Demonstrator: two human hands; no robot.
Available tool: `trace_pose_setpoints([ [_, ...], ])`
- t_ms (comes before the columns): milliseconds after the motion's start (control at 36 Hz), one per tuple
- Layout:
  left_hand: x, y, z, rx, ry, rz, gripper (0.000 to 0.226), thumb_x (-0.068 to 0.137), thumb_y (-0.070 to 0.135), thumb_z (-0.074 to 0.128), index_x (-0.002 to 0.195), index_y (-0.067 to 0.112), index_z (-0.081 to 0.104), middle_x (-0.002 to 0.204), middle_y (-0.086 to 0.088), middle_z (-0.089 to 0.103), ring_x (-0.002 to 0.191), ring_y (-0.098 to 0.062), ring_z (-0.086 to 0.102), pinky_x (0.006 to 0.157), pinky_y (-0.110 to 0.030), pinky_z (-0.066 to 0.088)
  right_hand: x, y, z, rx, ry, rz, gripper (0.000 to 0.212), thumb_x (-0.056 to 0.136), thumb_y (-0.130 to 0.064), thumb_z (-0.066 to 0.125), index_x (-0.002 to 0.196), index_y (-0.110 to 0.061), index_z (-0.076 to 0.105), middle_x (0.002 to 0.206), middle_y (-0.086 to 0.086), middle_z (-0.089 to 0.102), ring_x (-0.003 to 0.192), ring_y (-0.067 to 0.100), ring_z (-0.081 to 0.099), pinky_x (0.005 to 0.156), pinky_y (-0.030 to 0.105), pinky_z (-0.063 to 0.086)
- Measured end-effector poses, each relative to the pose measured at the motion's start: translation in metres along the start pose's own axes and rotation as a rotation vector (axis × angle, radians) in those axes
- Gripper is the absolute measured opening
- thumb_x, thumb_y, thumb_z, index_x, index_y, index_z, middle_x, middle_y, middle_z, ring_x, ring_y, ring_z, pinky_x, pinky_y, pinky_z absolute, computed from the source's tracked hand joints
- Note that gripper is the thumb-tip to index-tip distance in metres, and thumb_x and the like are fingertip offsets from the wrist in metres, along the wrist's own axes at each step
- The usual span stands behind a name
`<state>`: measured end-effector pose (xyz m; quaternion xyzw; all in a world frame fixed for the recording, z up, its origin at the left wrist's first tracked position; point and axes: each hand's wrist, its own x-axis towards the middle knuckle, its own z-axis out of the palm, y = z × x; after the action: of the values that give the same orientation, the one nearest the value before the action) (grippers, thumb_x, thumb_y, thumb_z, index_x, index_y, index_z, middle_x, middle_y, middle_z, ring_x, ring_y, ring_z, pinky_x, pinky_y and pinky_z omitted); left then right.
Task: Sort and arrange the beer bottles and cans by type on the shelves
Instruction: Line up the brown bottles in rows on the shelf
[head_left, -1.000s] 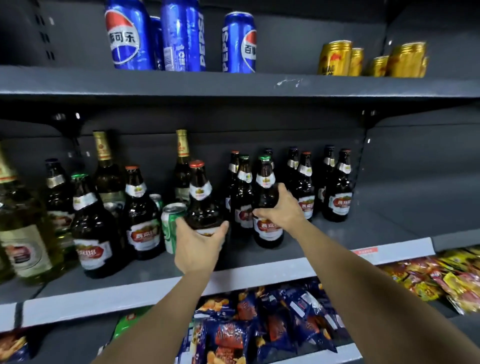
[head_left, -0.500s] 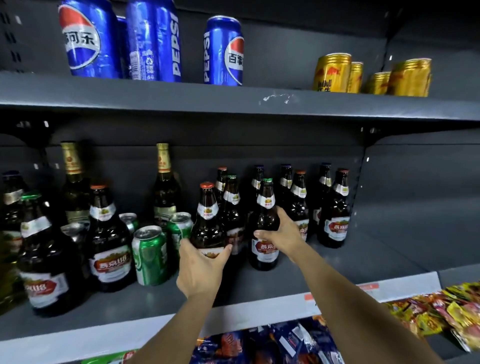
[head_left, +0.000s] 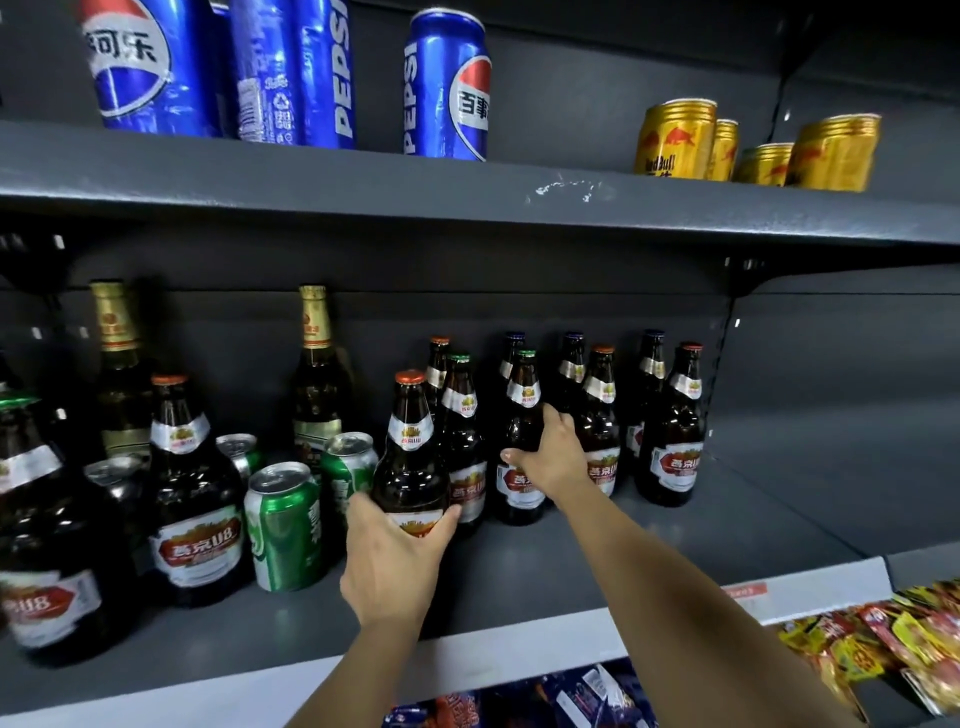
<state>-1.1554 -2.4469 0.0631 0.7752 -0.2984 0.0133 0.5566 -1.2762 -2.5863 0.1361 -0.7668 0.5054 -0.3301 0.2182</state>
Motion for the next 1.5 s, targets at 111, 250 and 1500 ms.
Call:
trace_pose_setpoints([
  [111, 0.001, -0.002, 0.001, 0.014, -0.002, 0.007, 0.072, 0.060, 0.066, 0.075, 0.098, 0.023, 0.033, 0.096, 0.000, 0.059, 0.088, -0.027, 0.062, 0.068, -0.039, 0.049, -0.012, 0.010, 0.000, -0.112, 0.132, -0.073, 0.083, 0.085, -0.050, 0.066, 0.149, -0.016, 0.026, 0.144, 0.003, 0.038, 0.120, 0.024, 0.053, 0.081, 0.037, 0.046],
  [250, 0.001, -0.002, 0.001, 0.008, 0.003, 0.010, 0.071, 0.061, 0.064, 0.077, 0.097, 0.022, 0.033, 0.093, -0.002, 0.059, 0.086, -0.029, 0.062, 0.069, -0.039, 0.048, -0.021, 0.027, -0.013, -0.096, 0.708, -0.163, 0.049, 0.086, -0.047, 0.053, 0.115, -0.007, 0.055, 0.101, 0.009, 0.058, 0.094, 0.030, 0.055, 0.074, 0.040, 0.043],
  [1500, -0.001, 0.000, -0.007, 0.020, -0.122, 0.029, 0.071, 0.064, 0.057, 0.076, 0.109, 0.022, 0.034, 0.111, -0.001, 0.056, 0.103, -0.025, 0.059, 0.070, -0.039, 0.050, -0.059, -0.060, 0.046, 0.088, 0.252, -0.481, 0.046, 0.095, -0.049, 0.037, 0.125, -0.016, 0.051, 0.120, -0.001, 0.057, 0.113, 0.020, 0.052, 0.083, 0.036, 0.045],
])
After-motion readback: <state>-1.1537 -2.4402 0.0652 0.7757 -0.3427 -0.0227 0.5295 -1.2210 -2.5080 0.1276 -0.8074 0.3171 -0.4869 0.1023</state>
